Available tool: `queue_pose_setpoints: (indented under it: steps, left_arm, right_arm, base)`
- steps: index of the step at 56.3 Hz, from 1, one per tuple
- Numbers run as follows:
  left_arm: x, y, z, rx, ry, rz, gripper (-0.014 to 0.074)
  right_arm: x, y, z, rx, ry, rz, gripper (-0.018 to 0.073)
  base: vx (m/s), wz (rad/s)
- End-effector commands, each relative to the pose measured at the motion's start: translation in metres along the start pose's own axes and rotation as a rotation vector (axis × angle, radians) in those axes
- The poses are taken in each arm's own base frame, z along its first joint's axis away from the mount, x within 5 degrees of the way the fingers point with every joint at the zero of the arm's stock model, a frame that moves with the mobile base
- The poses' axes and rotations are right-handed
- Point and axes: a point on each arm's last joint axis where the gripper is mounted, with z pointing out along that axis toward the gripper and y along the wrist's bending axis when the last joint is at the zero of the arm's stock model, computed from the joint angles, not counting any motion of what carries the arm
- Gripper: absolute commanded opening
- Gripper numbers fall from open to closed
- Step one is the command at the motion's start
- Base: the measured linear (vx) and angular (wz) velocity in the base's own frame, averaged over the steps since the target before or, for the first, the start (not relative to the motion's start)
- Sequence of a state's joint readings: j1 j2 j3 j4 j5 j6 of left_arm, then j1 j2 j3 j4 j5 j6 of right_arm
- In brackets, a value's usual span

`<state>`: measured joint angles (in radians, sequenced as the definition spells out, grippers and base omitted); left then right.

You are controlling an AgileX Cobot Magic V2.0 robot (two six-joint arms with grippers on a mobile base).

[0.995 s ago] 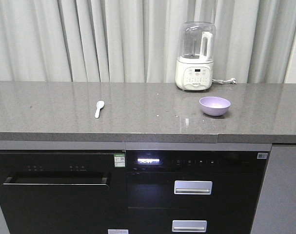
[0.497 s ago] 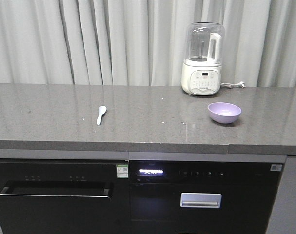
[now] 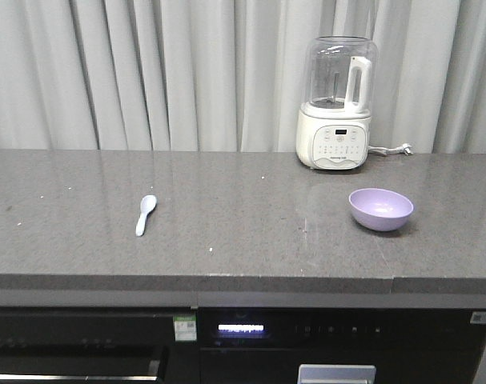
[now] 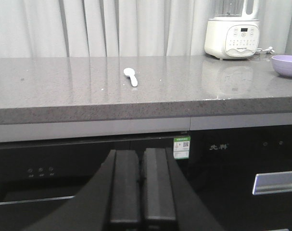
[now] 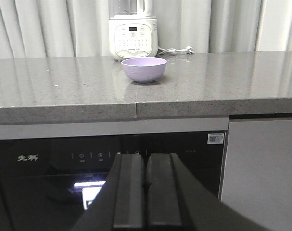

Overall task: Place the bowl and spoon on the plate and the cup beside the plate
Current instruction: 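Drive the base toward the counter with the spoon and lavender bowl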

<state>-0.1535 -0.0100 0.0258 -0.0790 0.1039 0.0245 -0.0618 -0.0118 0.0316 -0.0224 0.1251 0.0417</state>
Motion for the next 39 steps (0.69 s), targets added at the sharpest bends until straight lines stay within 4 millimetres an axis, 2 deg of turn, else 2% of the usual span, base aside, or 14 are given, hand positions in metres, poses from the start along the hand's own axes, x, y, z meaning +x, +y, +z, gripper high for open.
queue_pose_setpoints:
  steps: [1, 39]
  left_arm:
    - [-0.0165, -0.0004, -0.0032, 0.002, -0.123, -0.01, -0.0003]
    - [-0.0165, -0.0004, -0.0032, 0.002, -0.123, -0.01, -0.0003]
  right_arm:
    - [-0.0069, 0.0, -0.0004, 0.001, -0.084, -0.012, -0.0008]
    - [-0.0069, 0.0, -0.0004, 0.001, -0.084, -0.012, -0.0008]
  base:
    - [0.33, -0.09]
    - [0.4, 0.0]
